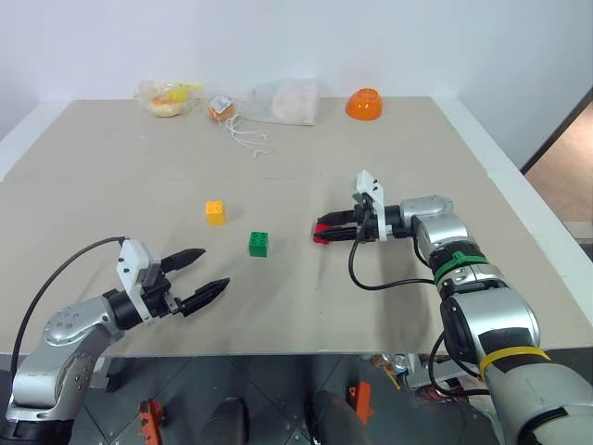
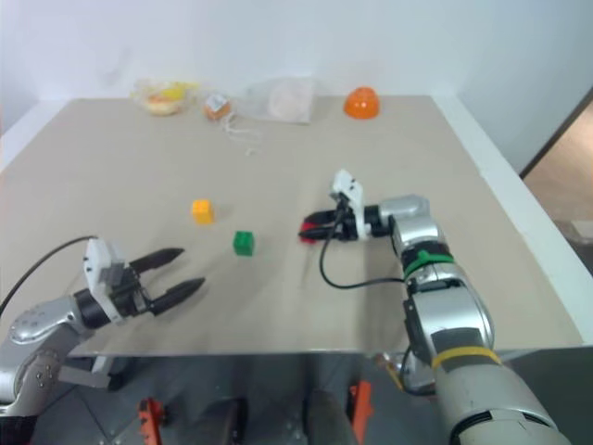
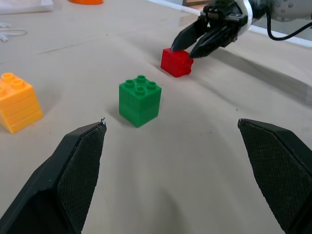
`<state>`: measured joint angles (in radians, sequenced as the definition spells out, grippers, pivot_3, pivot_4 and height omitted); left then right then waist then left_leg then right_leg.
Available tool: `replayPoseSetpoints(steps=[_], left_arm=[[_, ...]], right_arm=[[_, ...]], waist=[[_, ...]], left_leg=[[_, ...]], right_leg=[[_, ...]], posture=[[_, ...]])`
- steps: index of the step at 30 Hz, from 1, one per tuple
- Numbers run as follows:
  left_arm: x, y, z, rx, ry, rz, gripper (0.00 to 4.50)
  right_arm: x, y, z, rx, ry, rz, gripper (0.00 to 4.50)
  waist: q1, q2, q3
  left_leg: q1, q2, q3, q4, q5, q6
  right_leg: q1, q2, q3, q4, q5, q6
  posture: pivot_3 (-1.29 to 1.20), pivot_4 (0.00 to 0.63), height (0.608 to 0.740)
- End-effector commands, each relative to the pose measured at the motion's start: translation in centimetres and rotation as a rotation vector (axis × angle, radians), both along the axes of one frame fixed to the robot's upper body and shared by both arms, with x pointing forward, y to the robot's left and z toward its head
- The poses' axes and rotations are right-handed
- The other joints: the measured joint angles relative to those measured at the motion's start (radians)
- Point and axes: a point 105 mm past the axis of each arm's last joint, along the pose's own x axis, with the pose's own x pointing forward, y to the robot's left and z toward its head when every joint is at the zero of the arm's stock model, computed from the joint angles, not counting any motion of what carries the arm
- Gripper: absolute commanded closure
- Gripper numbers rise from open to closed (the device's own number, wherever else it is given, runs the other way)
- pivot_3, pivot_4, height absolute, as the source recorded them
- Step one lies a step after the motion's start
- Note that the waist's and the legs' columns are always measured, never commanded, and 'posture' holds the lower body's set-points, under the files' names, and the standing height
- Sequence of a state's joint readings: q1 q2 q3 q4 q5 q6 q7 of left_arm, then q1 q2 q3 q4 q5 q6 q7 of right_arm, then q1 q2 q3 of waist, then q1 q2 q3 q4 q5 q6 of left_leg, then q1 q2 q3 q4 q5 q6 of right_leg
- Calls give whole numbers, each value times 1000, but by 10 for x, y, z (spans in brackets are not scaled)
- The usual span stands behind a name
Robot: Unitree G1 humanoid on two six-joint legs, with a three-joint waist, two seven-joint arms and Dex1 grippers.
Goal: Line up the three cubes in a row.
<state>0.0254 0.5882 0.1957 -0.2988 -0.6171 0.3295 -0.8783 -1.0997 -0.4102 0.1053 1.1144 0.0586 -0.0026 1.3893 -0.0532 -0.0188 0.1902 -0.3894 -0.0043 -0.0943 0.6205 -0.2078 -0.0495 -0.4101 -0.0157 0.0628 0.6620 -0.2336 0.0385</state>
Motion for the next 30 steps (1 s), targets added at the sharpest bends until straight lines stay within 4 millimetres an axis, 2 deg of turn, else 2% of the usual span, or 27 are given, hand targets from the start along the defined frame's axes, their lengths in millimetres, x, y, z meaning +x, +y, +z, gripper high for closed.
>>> replayPoseSetpoints(steps=[1,7,16,30], left_arm=[[-3,1,13,-2,-59,10,0],[-3,2,14,-2,-64,20,0],[-3,3,16,0,-69,21,0],[-2,2,17,-1,-75,21,0]], right_arm=[[3,-1,11,-2,-40,7,2488],[4,-3,8,-17,-37,2,2488],[11,-21,7,-37,-47,-99,2488],[15,-11,6,-48,-52,-104,2488]], waist=[[0,0,0],[0,0,0],[1,0,0],[-1,0,0]], left_leg=[[0,0,0,0,0,0],[0,0,0,0,0,0],[0,0,0,1,0,0],[0,0,0,1,0,0]], right_leg=[[0,0,0,0,0,0],[0,0,0,0,0,0],[1,0,0,0,0,0],[0,0,0,0,0,0]], posture=[[0,150,740],[0,150,740],[0,150,740],[0,150,740]])
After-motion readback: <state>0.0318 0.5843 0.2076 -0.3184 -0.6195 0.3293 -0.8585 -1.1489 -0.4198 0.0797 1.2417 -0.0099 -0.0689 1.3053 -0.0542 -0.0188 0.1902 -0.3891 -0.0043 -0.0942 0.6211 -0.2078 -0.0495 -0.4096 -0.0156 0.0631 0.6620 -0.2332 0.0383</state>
